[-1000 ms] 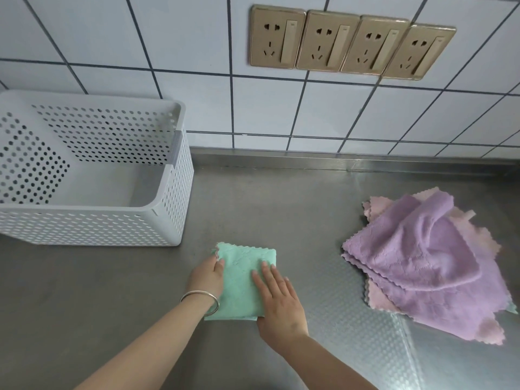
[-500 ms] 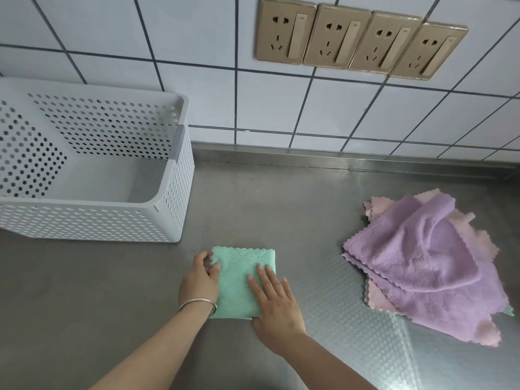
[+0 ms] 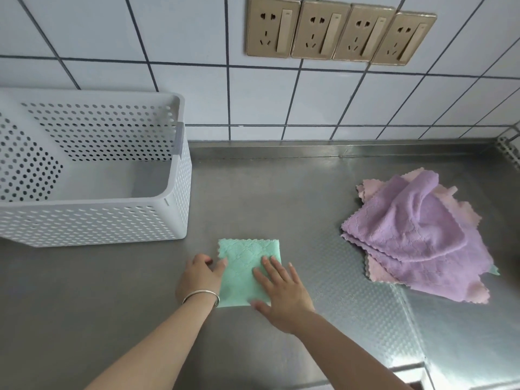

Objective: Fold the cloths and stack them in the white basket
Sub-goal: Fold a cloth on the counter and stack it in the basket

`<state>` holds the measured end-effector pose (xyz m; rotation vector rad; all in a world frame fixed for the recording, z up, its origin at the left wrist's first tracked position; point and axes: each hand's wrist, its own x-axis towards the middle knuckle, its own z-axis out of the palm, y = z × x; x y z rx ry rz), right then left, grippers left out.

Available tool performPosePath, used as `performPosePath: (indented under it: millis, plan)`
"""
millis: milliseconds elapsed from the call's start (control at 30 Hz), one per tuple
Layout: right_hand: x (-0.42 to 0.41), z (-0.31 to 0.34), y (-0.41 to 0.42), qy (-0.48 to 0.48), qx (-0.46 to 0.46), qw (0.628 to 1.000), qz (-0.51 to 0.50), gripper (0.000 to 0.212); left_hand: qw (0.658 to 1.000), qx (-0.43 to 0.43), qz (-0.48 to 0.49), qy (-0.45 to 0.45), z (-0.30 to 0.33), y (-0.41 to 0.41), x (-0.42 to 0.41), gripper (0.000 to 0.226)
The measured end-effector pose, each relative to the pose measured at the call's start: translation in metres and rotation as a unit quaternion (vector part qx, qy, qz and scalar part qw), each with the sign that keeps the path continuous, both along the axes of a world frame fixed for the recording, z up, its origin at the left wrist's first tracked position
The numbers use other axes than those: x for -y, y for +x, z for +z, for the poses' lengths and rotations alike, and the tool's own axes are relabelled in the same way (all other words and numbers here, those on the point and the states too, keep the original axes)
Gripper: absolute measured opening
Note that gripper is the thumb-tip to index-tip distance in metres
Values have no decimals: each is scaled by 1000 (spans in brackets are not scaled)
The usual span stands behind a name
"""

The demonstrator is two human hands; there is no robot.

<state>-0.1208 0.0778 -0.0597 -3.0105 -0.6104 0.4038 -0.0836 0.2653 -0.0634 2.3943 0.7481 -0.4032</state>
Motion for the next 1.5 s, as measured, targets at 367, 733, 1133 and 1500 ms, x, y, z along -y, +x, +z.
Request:
performPosePath:
  millis: [367,733,1133,1500]
  plan:
    - [-18,8,17,273,-172,810,-490,28,998,-30,-37,48,6,-19,8,30]
    - [-8,63,-4,483,-179,758,-399,18,953,70,73,-286,74,-48,11,15]
    - [-84,179,8,684,-100,689,-218,20,911,392,56,-118,177,-56,-49,43]
    - [-253,227,108,618,-70,754,-210,11,884,464,30,37,231,34,-220,47]
